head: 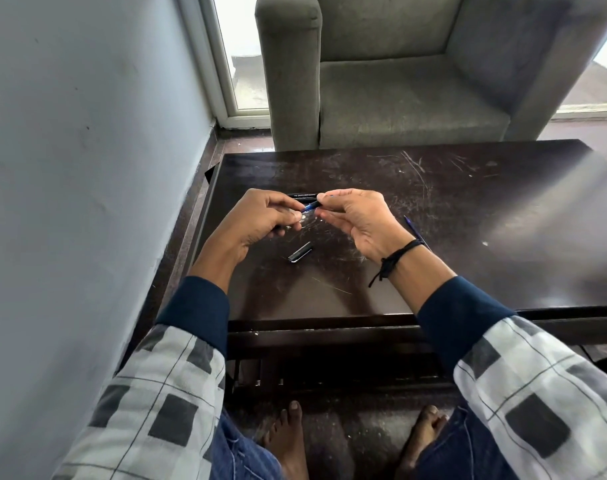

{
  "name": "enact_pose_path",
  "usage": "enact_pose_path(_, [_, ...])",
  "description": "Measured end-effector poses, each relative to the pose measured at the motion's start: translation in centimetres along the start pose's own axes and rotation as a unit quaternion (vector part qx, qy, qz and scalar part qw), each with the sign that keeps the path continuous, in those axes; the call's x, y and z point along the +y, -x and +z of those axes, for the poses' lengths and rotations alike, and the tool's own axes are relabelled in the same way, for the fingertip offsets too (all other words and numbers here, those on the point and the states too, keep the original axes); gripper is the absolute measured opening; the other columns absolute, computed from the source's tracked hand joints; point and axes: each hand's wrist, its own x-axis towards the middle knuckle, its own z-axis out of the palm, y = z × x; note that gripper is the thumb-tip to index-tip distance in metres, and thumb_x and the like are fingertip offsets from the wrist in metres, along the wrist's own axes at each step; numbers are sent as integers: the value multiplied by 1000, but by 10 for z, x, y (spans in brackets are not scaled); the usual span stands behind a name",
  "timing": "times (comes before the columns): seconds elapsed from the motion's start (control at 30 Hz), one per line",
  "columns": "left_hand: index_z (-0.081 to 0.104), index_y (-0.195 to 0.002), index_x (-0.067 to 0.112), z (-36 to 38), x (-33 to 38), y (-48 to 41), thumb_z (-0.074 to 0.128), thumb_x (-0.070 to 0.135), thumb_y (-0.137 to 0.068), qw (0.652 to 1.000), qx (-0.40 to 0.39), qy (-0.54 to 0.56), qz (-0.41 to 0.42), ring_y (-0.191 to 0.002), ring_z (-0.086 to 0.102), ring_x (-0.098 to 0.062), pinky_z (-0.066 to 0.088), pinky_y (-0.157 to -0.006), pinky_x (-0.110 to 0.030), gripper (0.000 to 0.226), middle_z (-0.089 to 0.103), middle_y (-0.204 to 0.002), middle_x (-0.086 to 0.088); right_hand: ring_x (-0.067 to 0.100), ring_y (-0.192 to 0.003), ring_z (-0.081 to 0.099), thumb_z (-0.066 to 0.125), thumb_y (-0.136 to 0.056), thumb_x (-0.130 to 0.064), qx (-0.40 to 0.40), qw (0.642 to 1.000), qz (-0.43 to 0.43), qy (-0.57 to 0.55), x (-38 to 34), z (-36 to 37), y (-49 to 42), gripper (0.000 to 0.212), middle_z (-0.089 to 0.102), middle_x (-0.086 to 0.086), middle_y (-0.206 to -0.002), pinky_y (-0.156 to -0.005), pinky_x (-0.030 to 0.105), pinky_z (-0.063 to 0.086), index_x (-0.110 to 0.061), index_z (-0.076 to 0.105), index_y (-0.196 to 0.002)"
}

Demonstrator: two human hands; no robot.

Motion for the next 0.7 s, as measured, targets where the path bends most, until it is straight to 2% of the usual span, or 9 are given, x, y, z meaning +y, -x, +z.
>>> enact_pose_path(0.1, [77, -101, 17, 1, 0, 0, 70, 4, -89, 1000, 0, 6, 2, -66, 59, -13, 46, -62, -24, 18, 78, -82, -6, 18, -69, 72, 75, -85, 0, -12, 1000, 5, 22, 1, 2, 3, 9, 73, 18, -88, -71, 24, 62, 3, 70, -91])
enact_pose_path(0.2, [77, -101, 15, 0, 0, 1, 70, 4, -89, 1000, -2, 8, 8, -66, 59, -13, 47, -62, -23, 18, 78, -82, -6, 16, -67, 70, 76, -85, -3, -11, 999, 7, 33, 1, 2, 5, 13, 73, 18, -86, -69, 22, 61, 5, 71, -94])
enact_pose_path(0.3, [77, -102, 13, 0, -1, 0, 71, 3, -89, 1000, -1, 6, 18, -66, 60, -12, 48, -62, -22, 18, 78, -81, -6, 14, -63, 70, 78, -85, -6, -11, 999, 12, 45, -1, 2, 6, 9, 73, 14, -79, -67, 21, 61, 0, 72, -87])
enact_pose_path(0.47, [77, -104, 8, 1, -1, -1, 71, 1, -88, 999, 17, -14, 47, -61, 65, 1, 51, -60, -16, 18, 77, -82, -8, 13, -59, 69, 80, -84, -11, -7, 998, 19, 61, -2, 2, 8, 13, 72, 10, -69, -63, 20, 60, -4, 69, -82])
enact_pose_path(0.7, [78, -99, 14, 2, -2, -2, 73, 4, -87, 998, 18, -29, 53, -64, 66, 0, 50, -59, -14, 16, 78, -78, -2, 11, -52, 61, 82, -83, -24, 2, 992, -2, 125, -1, 3, 8, 24, 66, 6, -65, -53, 17, 56, -7, 66, -83])
